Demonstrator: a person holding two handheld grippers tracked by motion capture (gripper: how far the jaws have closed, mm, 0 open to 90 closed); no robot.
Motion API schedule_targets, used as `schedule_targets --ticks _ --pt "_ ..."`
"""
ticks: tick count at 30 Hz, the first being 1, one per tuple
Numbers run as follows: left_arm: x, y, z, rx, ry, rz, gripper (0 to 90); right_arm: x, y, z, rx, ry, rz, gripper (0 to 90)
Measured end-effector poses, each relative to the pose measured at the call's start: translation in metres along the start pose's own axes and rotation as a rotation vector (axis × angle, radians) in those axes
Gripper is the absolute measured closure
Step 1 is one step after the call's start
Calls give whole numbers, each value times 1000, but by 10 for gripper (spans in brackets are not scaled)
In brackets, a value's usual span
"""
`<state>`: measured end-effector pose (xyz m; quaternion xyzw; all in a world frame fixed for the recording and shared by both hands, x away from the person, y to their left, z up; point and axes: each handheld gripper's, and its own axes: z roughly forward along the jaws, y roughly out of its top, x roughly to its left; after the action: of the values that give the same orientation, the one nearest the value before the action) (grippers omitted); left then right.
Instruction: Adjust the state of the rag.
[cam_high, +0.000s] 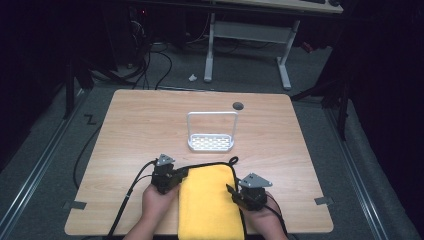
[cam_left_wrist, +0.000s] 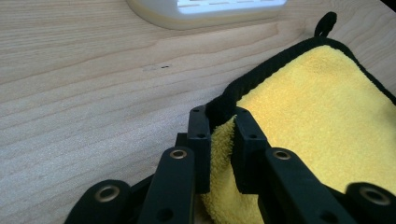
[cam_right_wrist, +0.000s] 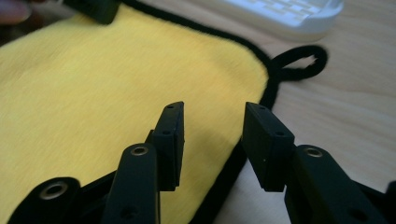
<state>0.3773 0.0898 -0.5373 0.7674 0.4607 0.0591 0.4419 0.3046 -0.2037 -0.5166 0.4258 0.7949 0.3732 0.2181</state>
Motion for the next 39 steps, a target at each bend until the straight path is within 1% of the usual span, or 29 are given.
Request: schedule_targets --ticks 1,3,6,7,9,10,12,15,16,17,18,21,26,28,31,34,37,39 --pt "1 0 0 1 -5 -7 792 -4 5 3 2 -9 12 579" --pt "2 0 0 -1 -10 -14 790 -10 14 10 3 -20 15 578" --pt "1 -1 0 -5 -6 -12 782 -14 25 24 23 -38 17 525" --pt "1 -1 0 -4 -8 -11 780 -16 27 28 32 -36 23 505" --pt "2 0 0 -4 -12 -12 774 -18 31 37 45 -34 40 458" --pt "2 -1 0 -4 -13 -12 770 -18 32 41 57 -29 41 446" --pt "1 -1 0 -5 -12 -10 762 -15 32 47 80 -48 11 417" --pt "1 -1 -1 -4 -13 -9 757 -16 33 54 114 -39 28 396" --pt "1 -1 -1 -5 -14 -8 755 -17 33 56 122 -25 41 408" --pt "1 -1 -1 -5 -14 -8 753 -18 32 56 126 -6 72 432" --pt "1 -1 -1 -5 -15 -8 751 -19 32 56 122 -2 78 435" --pt "1 -1 -1 -5 -17 -9 746 -19 30 55 114 -1 83 481" --pt "2 -1 -1 -6 -21 -13 746 -15 29 54 105 14 86 627" --pt "2 -1 -1 -4 -24 -15 747 -13 29 53 104 23 95 680" --pt "3 -1 -1 -5 -28 -18 747 -11 29 53 101 34 91 738" --pt "3 -1 -1 -5 -29 -18 748 -9 28 53 96 42 95 778" --pt "2 -1 -1 -3 -25 -13 748 -7 27 52 85 45 79 791" --pt "2 -1 -2 -3 -25 -13 749 -5 26 52 75 30 50 796"
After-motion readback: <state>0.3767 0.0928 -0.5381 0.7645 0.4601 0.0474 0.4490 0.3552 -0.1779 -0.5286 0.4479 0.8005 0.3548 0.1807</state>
